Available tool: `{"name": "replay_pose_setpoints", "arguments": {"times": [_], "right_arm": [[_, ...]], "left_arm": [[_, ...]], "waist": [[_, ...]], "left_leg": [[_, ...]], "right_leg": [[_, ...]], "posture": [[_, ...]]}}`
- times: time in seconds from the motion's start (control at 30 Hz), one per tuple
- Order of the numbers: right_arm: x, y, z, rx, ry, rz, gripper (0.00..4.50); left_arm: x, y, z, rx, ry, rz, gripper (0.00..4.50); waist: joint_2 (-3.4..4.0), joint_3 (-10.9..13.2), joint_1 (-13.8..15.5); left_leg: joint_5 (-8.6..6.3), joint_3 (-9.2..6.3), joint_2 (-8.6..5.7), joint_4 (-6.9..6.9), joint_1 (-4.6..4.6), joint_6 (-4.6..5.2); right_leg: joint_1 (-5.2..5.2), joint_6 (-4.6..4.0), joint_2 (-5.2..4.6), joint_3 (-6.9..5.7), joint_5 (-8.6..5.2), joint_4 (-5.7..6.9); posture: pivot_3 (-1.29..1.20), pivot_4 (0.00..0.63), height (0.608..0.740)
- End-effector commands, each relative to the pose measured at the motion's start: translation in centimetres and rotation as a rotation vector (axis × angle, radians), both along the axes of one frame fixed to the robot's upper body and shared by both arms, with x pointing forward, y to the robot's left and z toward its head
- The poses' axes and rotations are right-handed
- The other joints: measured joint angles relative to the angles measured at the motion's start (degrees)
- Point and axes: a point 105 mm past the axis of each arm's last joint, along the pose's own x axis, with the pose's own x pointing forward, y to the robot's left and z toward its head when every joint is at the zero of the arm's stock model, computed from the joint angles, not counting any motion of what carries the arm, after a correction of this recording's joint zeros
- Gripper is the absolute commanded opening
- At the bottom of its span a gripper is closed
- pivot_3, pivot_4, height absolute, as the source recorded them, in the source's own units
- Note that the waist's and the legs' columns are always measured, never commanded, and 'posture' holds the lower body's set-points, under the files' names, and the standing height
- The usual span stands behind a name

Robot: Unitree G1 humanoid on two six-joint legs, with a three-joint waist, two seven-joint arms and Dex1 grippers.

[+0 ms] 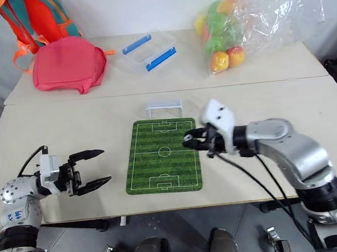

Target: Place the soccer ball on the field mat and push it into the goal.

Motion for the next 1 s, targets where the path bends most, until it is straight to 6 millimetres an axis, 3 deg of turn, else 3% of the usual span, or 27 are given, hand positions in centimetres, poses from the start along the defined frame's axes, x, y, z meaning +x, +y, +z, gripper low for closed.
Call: {"name": "replay_pose_setpoints", "arguments": {"times": [0.03, 0.33, 0.6, 0.9, 1.0], "right_arm": [[-1.8, 3.1, -1.4, -0.064, 0.014, 0.145, 0.86], [-2.9, 5.6, -5.7, -0.203, 0.007, 0.29, 0.86], [-1.3, 5.8, -5.8, -0.198, -0.012, 0.295, 0.86], [-1.0, 5.5, -6.3, -0.204, -0.021, 0.313, 0.86], [-1.3, 5.4, -6.3, -0.199, -0.017, 0.326, 1.85]], "left_arm": [[-1.5, 1.1, -0.2, 0.023, -0.006, -0.007, 4.5], [-3.6, 1.5, -0.9, 0.038, -0.004, 0.003, 4.5], [-3.7, 1.3, -0.7, 0.021, -0.015, 0.033, 4.5], [-3.2, 1.1, -0.2, 0.013, -0.034, 0.046, 4.5], [-3.0, 1.1, -0.2, 0.014, -0.036, 0.048, 4.5]], "waist": [[0.0, 0.0, -0.1], [-0.08, 0.0, -0.1], [-0.08, 0.0, -1.2], [-0.08, 0.0, -1.3], [-0.08, 0.0, -1.3]], "left_leg": [[0.0, 0.0, 0.01, -0.01, -0.01, 0.0], [0.01, 0.03, 0.03, 0.13, -0.01, -0.01], [0.01, 0.07, 0.03, 0.1, 0.0, -0.01], [0.01, 0.06, 0.04, 0.1, 0.01, -0.02], [0.01, 0.06, 0.03, 0.09, 0.01, -0.02]], "right_leg": [[-0.03, 0.0, 0.0, 0.0, 0.0, 0.02], [-0.08, -0.03, 0.01, 0.05, 0.02, 0.2], [-0.12, -0.04, 0.01, 0.07, 0.02, 0.22], [-0.12, -0.04, 0.01, 0.07, 0.02, 0.22], [-0.12, -0.04, 0.01, 0.07, 0.02, 0.22]], "posture": [[0.0, 0.15, 0.74], [0.0, 0.15, 0.74], [0.0, 0.15, 0.74], [0.0, 0.15, 0.74], [0.0, 0.15, 0.74]]}}
